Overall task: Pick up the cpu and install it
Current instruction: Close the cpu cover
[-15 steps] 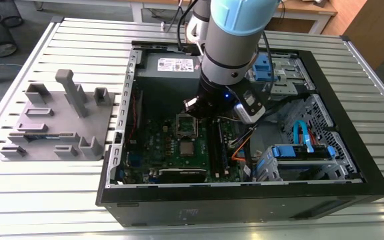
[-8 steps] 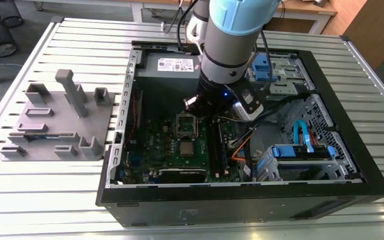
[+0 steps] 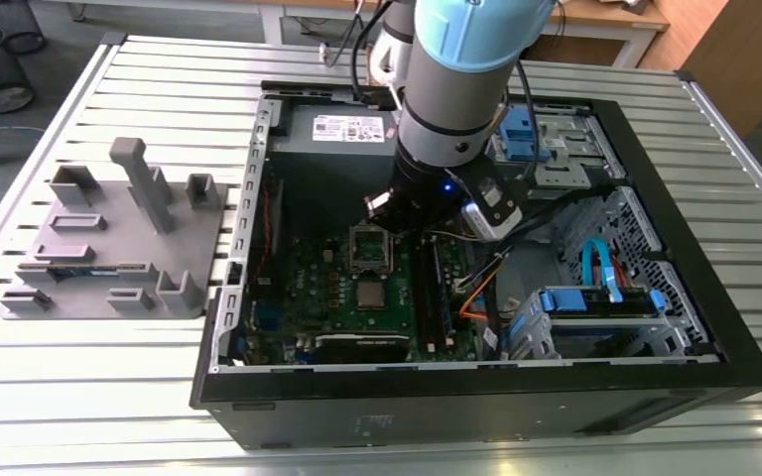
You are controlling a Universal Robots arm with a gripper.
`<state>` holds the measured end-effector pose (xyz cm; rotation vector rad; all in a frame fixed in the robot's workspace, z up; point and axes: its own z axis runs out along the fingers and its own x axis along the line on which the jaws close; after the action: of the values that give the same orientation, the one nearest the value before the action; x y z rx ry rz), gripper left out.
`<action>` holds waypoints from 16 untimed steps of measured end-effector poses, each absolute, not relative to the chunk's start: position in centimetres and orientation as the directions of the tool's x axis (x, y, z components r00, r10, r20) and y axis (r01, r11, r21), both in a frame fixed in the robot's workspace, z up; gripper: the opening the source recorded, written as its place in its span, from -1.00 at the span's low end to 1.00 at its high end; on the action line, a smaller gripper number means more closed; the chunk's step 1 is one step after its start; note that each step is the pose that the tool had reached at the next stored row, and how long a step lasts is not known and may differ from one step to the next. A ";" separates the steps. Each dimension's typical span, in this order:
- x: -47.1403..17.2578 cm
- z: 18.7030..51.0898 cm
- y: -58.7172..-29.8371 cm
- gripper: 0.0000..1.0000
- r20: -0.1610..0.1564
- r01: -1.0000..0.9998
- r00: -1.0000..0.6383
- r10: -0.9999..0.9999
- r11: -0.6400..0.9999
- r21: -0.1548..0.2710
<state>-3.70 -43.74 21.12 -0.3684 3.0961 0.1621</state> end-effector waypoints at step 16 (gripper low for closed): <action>-3.9 20.9 -43.7 -0.79 -0.033 -0.327 -0.945 -0.325 0.940 0.100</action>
<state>-3.93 -43.66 20.92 -0.5177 3.0778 0.1631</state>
